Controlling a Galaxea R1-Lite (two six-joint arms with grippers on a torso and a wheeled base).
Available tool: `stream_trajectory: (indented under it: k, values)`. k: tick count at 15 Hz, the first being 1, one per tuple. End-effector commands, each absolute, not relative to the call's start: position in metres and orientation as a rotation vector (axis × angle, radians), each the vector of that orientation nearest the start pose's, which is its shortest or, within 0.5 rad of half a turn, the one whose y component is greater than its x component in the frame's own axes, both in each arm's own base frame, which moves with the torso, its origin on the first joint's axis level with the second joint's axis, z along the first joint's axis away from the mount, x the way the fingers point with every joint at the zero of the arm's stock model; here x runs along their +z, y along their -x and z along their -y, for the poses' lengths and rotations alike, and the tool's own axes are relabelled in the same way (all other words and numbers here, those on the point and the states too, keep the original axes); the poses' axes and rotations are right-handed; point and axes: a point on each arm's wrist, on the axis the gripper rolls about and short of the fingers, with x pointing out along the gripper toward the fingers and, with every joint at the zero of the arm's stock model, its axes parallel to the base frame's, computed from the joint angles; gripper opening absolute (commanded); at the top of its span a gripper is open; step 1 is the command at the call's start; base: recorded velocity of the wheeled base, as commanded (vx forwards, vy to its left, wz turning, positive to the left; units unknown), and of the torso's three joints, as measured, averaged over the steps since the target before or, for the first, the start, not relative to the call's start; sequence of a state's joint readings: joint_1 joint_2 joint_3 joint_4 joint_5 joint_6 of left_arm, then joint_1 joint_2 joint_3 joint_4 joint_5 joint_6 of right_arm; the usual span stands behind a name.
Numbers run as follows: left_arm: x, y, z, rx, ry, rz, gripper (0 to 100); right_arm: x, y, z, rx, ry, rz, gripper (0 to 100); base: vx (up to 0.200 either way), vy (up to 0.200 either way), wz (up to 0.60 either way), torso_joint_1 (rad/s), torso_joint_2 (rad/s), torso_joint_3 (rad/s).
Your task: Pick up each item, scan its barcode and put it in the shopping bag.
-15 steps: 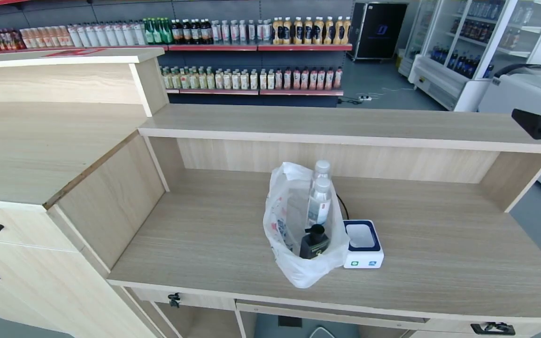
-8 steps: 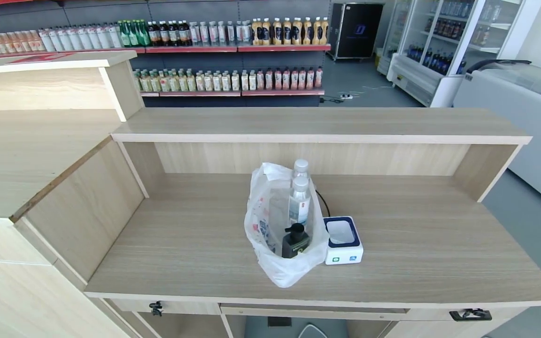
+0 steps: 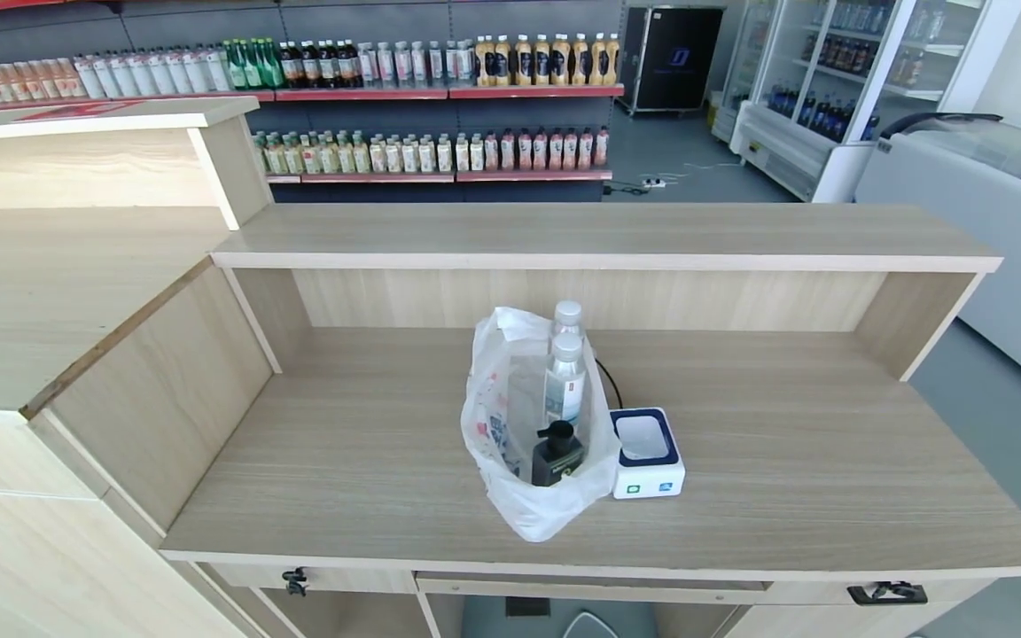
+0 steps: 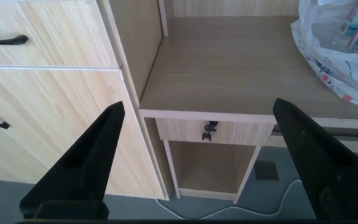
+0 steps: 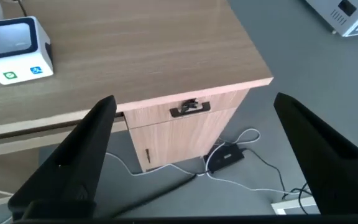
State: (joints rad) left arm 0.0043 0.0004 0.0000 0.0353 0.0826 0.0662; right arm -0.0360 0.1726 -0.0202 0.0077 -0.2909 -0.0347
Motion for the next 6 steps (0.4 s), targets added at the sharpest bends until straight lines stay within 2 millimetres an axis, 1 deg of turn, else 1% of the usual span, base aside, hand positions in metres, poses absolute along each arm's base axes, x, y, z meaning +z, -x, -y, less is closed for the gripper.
stream_trajectory:
  k: [1, 6]
  values:
    - [0.0719, 0.0229, -0.0018, 0.086, -0.067, -0.038, 100, 0.0747, 0.0238, 0.0065, -0.287, 0.021, -0.014, 100, 0.0, 0.0, 0.0, 0.0, 0.0, 0.0]
    - [0.0719, 0.0229, -0.0018, 0.086, -0.067, -0.038, 100, 0.0741, 0.0238, 0.0059, -0.258, 0.007, -0.019, 100, 0.0, 0.0, 0.0, 0.0, 0.0, 0.0]
